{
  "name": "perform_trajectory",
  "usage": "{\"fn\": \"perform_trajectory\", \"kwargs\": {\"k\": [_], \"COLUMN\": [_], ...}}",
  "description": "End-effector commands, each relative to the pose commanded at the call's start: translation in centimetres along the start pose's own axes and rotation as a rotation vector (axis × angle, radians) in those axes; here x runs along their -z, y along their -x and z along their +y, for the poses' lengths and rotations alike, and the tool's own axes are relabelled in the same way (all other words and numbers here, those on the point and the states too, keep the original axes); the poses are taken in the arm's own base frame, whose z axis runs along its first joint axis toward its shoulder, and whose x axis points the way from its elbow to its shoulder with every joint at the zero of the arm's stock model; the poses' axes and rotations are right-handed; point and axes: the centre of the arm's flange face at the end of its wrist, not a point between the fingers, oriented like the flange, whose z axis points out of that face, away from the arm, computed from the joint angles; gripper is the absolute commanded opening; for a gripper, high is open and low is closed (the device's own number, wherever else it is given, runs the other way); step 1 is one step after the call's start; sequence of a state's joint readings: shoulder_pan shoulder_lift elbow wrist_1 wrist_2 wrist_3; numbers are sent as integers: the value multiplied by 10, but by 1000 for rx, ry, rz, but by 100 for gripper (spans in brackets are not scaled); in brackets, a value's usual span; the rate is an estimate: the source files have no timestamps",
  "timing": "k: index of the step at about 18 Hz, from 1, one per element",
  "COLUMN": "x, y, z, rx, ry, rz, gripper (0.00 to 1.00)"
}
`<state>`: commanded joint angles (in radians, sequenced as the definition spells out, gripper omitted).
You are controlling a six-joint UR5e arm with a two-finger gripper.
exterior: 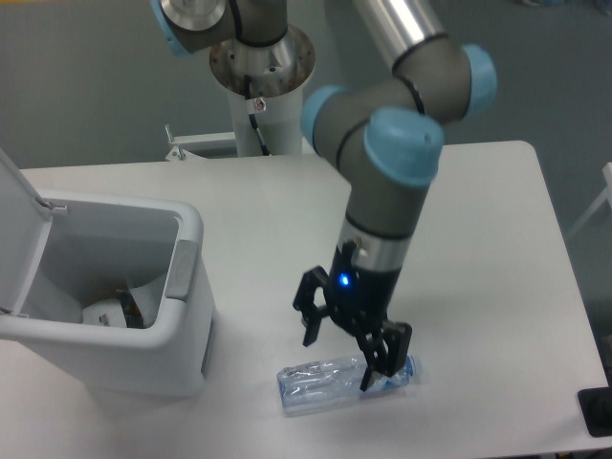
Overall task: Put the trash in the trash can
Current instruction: 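Move the open gripper back down over the clear water bottle, then close the gripper around the bottle's middle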
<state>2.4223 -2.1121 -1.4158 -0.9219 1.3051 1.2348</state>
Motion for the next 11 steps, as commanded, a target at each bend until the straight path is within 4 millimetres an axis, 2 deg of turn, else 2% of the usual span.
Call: {"fn": "perform_trajectory", "kwargs": {"k": [4, 8, 11], "x": [-39, -60, -93], "y": [-19, -37, -45], "z": [-2, -17, -15], "rx": [-25, -60, -63], "ry": [59, 63, 78], "rz": [57, 96, 140], "gripper": [100, 100, 100]}}
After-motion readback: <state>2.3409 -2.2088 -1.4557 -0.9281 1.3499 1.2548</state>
